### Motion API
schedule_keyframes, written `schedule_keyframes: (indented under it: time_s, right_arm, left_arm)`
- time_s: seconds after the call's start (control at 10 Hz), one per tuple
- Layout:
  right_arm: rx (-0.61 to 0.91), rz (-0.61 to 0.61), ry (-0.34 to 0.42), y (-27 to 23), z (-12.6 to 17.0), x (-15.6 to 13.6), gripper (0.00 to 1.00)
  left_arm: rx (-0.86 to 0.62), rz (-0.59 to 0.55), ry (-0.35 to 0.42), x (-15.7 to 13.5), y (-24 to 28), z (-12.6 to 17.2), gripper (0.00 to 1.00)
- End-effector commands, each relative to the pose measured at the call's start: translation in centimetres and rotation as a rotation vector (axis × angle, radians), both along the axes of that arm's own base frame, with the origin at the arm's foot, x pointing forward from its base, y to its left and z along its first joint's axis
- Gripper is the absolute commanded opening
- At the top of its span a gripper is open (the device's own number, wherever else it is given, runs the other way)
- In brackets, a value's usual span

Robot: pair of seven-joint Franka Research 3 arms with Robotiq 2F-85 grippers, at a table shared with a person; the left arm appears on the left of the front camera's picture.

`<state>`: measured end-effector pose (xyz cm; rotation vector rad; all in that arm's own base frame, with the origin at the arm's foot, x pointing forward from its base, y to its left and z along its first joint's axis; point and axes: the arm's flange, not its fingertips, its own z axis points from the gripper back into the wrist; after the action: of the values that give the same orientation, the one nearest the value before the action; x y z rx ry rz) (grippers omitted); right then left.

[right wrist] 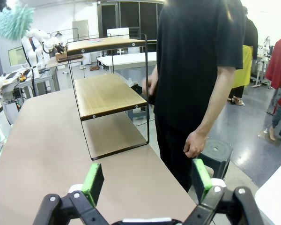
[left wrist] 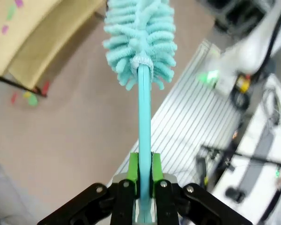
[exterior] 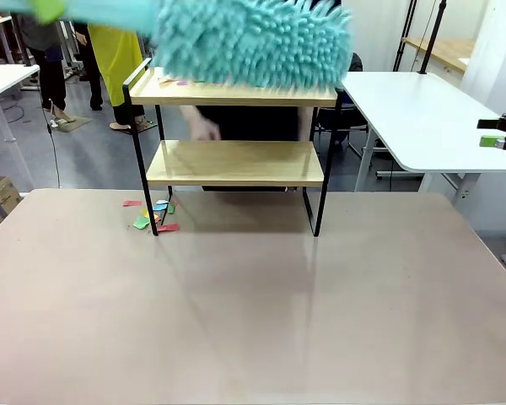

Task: Clean the shelf.
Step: Clean the specific section of the Shelf indicated by the human with the Duster.

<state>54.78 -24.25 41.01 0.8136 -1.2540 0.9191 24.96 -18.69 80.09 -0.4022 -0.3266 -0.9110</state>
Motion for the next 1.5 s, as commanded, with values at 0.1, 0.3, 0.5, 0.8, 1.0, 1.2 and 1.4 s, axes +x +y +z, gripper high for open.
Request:
schedule_keyframes:
  time_s: [0.1, 0.3, 0.5, 0.8, 1.0, 1.2, 1.4]
  right_arm:
    - [-0.001, 0.003, -0.007, 0.3, 0.4, 0.0, 1.0]
    - [-0.001, 0.003, -0.007, 0.3, 0.4, 0.0, 1.0]
    - [-0.001, 0.003, -0.007, 0.3, 0.4, 0.0, 1.0]
    - [-0.001, 0.003, -0.007, 0.3, 0.4, 0.0, 1.0]
    - [-0.001, 0.003, -0.007, 0.3, 0.4, 0.0, 1.0]
    - [-0.001, 0.003, -0.007, 0.3, 0.4, 0.0, 1.0]
    - [-0.001, 0.003, -0.007, 0.3, 0.4, 0.0, 1.0]
  left_arm:
    - [-0.114, 0.221, -0.095, -0.5, -4.7, 2.5, 0.13]
    - [-0.118, 0.312, -0.145, -0.2, -7.9, 4.0, 0.13]
    - [-0.09, 0.525, -0.176, 0.0, -11.8, 4.8, 0.13]
    - [0.007, 0.702, -0.26, 1.8, -19.5, 4.6, 0.13]
    - [0.046, 0.76, -0.299, 3.5, -24.0, 3.3, 0.13]
    - [0.076, 0.799, -0.293, 5.4, -27.8, 0.8, 0.13]
    - [0.077, 0.811, -0.244, 6.6, -29.9, -1.3, 0.13]
